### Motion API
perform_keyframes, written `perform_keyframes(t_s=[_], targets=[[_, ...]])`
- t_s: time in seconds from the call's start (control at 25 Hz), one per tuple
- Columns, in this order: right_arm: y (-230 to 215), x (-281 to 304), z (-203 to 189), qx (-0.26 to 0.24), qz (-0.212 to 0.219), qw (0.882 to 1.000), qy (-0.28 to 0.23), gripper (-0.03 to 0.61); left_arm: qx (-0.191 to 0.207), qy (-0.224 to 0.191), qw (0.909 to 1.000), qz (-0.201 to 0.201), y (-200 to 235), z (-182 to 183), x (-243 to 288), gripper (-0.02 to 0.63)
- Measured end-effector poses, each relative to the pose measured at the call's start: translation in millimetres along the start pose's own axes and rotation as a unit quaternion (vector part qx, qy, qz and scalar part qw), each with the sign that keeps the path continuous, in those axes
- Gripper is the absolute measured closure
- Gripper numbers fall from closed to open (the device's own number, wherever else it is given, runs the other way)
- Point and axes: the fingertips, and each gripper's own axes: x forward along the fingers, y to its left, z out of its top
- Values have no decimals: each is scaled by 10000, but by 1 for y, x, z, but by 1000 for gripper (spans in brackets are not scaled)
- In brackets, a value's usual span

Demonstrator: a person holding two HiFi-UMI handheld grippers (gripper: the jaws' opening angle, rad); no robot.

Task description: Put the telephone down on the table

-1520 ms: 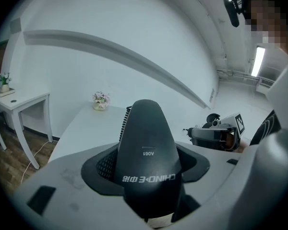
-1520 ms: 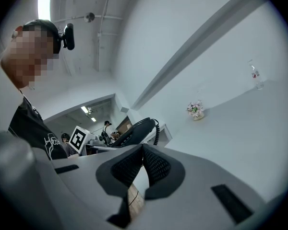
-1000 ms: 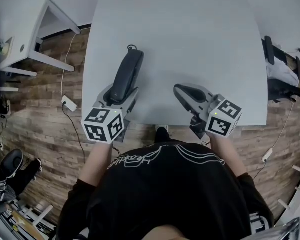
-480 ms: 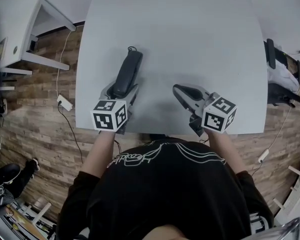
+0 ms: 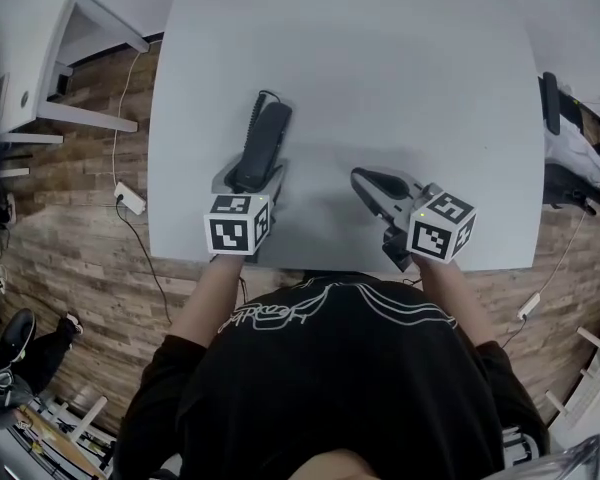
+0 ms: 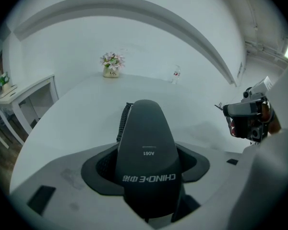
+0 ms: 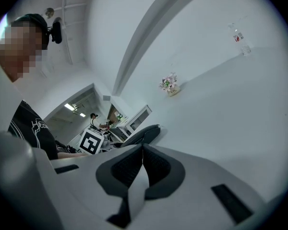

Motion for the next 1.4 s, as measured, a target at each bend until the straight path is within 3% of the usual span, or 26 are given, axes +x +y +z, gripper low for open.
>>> perform_keyframes(t_s=[0.4, 0.76, 1.16, 1.4], targets=[[-3, 7, -1, 160, 27, 9999, -13, 540, 673, 229, 9964, 472, -1, -5, 6, 328], [-1, 11, -10, 258, 103, 9996, 45, 540, 1049, 317, 9902, 862, -1, -13, 12, 328], [1, 4, -17, 429, 167, 9989, -30, 540, 1150, 93, 9888, 951, -1, -11, 10, 327], [8, 8, -19, 395, 133, 9991, 14, 540, 1148, -142, 9895, 866, 3, -8, 4, 290]])
